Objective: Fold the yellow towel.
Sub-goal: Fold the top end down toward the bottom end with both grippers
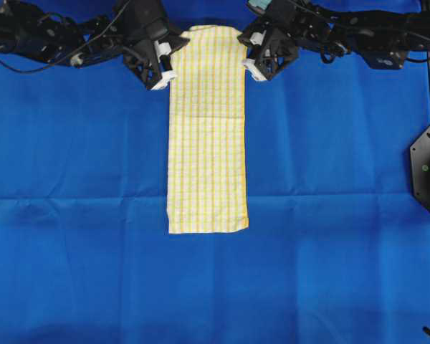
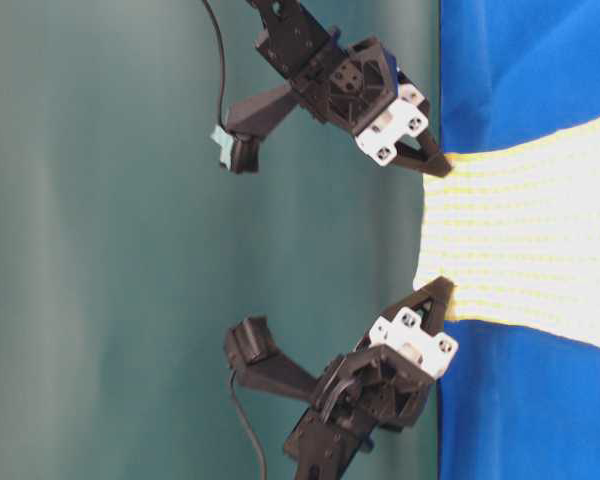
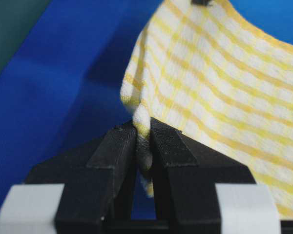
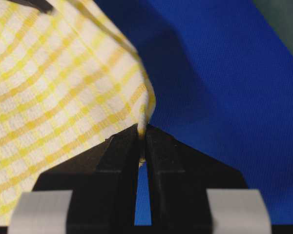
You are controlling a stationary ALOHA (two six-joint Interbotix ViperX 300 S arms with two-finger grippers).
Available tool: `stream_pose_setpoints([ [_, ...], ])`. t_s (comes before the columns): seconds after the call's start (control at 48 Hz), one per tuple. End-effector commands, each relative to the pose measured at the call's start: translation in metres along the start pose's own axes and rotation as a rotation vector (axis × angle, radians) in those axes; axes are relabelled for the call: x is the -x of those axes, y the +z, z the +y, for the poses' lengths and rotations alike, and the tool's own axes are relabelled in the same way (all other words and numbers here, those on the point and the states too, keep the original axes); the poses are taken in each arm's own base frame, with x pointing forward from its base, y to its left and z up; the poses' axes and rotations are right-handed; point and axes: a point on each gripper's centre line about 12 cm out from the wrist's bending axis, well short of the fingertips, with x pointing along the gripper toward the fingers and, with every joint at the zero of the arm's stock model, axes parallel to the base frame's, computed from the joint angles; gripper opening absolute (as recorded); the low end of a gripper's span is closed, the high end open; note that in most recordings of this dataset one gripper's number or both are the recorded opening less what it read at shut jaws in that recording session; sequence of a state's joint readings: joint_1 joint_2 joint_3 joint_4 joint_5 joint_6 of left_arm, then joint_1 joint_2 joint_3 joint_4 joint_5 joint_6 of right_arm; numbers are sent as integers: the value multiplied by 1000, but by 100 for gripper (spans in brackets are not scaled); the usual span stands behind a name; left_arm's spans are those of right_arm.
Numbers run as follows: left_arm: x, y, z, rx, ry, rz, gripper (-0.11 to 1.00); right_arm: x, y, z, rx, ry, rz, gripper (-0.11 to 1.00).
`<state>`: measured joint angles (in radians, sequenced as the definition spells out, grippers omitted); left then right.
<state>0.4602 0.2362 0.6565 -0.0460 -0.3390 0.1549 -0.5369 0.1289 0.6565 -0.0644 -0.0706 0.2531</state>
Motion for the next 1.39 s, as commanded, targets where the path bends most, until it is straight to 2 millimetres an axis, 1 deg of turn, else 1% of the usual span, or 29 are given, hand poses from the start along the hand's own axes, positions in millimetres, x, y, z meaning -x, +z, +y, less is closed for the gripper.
stream_pose_setpoints([
  [0.0, 18, 21, -10, -14, -20, -61, 5, 15, 9, 12, 13, 28, -45, 2],
  [0.083, 31, 23, -24, -29, -49, -74, 5, 22, 3, 21, 23, 47, -38, 2],
  [0.208, 46, 21, -45, -52, -98, -81, 5, 36, -7, 42, 45, 96, -36, 2],
  [0.25, 52, 18, -56, -65, -123, -79, 5, 41, -11, 49, 54, 114, -37, 2],
  [0.312, 58, 17, -69, -80, -154, -82, 5, 49, -18, 62, 67, 145, -33, 2],
  [0.458, 68, 10, -104, -97, -239, -75, 5, 66, -33, 83, 92, 202, -21, 2],
  [0.625, 79, 3, -136, -98, -319, -66, 5, 88, -50, 106, 127, 275, -10, 2],
  [0.729, 86, 0, -154, -108, -364, -66, 5, 97, -60, 119, 144, 316, -3, 2],
  [0.854, 94, -7, -171, -129, -409, -58, 5, 103, -70, 133, 160, 355, 16, 2],
  [0.916, 98, -8, -179, -130, -429, -59, 5, 106, -75, 142, 171, 378, 26, 2],
  [1.083, 107, -11, -200, -115, -485, -51, 5, 112, -86, 158, 192, 421, 45, 2],
  [1.249, 114, -14, -216, -116, -526, -44, 5, 114, -96, 168, 205, 444, 71, 2],
  [1.374, 117, -16, -224, -127, -546, -44, 5, 111, -103, 173, 210, 448, 89, 2],
])
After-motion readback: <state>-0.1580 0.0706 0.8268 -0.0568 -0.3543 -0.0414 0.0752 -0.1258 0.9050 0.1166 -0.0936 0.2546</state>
